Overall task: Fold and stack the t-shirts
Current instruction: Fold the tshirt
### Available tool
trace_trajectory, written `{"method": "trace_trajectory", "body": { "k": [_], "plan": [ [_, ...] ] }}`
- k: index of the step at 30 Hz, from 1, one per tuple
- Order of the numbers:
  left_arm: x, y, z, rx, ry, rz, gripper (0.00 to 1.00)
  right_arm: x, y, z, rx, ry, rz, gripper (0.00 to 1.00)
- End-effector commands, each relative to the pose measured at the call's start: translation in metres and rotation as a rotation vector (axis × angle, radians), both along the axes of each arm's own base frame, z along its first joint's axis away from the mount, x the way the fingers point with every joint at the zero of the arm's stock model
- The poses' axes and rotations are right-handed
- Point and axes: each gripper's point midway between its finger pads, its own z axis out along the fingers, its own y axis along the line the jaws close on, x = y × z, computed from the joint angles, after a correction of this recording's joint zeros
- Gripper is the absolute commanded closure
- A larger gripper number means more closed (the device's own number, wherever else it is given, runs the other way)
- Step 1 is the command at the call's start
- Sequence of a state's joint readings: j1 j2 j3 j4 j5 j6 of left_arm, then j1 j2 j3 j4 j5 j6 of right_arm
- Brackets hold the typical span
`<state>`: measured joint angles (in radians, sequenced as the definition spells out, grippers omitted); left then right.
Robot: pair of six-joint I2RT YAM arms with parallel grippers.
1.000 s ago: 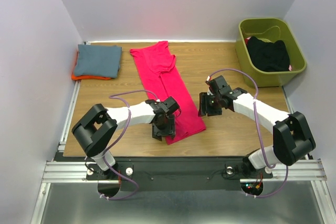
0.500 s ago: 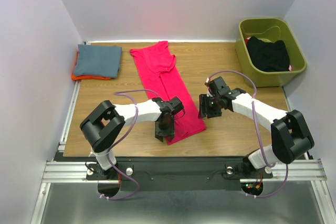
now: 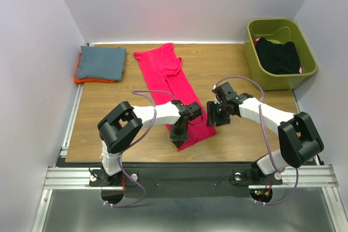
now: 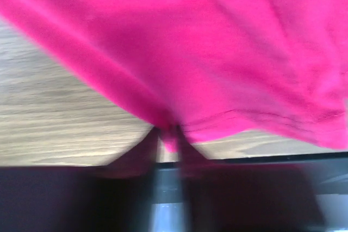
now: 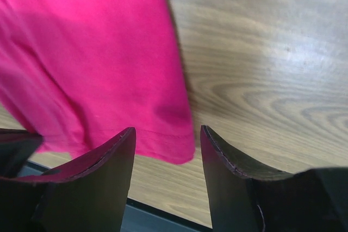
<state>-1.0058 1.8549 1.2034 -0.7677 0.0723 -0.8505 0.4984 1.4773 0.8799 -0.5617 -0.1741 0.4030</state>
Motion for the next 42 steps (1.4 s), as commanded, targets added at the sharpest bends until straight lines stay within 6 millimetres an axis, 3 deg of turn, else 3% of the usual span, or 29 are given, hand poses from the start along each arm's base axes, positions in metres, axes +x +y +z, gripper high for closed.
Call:
{"method": "trace_trajectory", "body": {
  "k": [1,12,27,30,34,37,42],
  "plan": [
    [-0.008,0.021,-0.015,0.121,0.005,-0.026,0.98,-0.007,-0.006,-0.006,-0.020,0.002,0.021,0.43],
    [-0.007,0.020,-0.011,0.080,-0.013,-0.021,1.00,-0.017,-0.007,-0.009,-0.007,0.026,0.022,0.47],
    [-0.007,0.021,-0.011,0.060,-0.015,-0.024,1.00,-0.036,-0.010,-0.034,-0.030,0.133,0.042,0.55],
    [-0.006,0.020,-0.011,0.052,-0.015,-0.025,1.00,-0.035,-0.015,-0.038,-0.058,0.130,0.034,0.61],
    [-0.005,0.023,-0.008,0.033,-0.011,-0.030,1.00,-0.035,-0.023,-0.038,-0.094,0.113,0.017,0.86],
    [-0.005,0.025,-0.005,0.021,-0.008,-0.042,1.00,-0.031,-0.031,-0.032,-0.132,0.081,-0.005,0.96],
    [-0.009,0.026,-0.003,0.007,0.006,-0.061,1.00,-0.033,-0.033,-0.022,-0.128,0.072,-0.019,0.99]
  ]
}}
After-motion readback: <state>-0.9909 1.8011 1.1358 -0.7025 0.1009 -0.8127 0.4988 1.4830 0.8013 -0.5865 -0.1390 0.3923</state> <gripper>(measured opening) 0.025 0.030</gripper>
